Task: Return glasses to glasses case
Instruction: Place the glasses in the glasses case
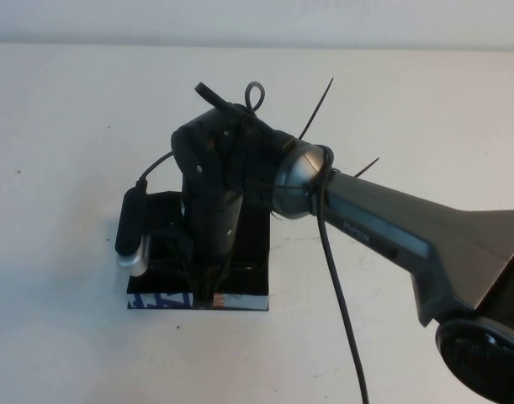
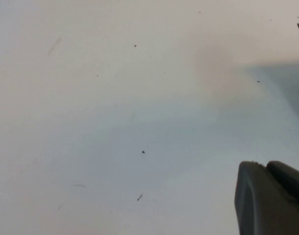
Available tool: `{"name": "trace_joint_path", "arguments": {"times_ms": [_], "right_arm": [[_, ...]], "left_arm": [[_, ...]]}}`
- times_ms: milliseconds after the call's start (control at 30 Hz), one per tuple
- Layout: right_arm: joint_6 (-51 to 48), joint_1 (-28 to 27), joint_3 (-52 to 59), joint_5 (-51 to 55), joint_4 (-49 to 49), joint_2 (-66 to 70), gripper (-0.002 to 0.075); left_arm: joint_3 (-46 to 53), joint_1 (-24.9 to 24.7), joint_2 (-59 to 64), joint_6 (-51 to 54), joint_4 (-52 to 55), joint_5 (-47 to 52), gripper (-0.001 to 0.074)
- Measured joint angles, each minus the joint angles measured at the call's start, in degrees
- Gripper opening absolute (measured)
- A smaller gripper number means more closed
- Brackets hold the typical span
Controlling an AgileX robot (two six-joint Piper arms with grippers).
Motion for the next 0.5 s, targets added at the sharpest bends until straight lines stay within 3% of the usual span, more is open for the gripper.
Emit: {"name": "trace_joint_path", "arguments": {"times_ms": [300, 400, 500], "right_arm": [[0.00, 0.00, -0.11, -0.10, 0.00, 0.33, 0.0066], [0.12, 0.00, -0.11, -0.10, 0.00, 0.36, 0.0106], [0.36, 0.00, -0.11, -0.10, 0.00, 0.47, 0.0192]], "left_arm": [[0.00, 0.00, 0.00, 0.00, 0.00, 0.00, -0.0004], [0.00, 0.00, 0.00, 0.00, 0.00, 0.00, -0.0004], [0.00, 0.00, 0.00, 0.00, 0.00, 0.00, -0.0004]]}}
